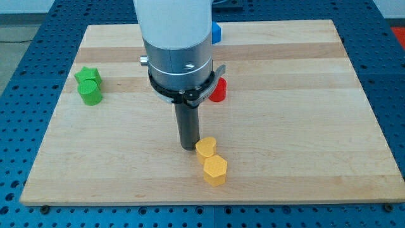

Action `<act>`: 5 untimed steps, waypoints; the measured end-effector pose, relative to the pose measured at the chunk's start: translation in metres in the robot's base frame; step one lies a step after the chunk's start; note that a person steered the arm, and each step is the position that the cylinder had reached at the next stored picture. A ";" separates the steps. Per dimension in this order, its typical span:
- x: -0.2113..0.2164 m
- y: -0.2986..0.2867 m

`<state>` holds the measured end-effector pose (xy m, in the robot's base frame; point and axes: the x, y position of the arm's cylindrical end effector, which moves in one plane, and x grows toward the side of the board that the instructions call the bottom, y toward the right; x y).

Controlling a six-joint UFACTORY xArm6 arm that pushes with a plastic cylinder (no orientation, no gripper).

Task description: Move the red circle red circle towards top left corner of the board

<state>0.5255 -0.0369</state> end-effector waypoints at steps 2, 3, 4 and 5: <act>-0.044 0.004; -0.067 0.023; -0.092 0.049; -0.104 0.059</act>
<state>0.4212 0.0222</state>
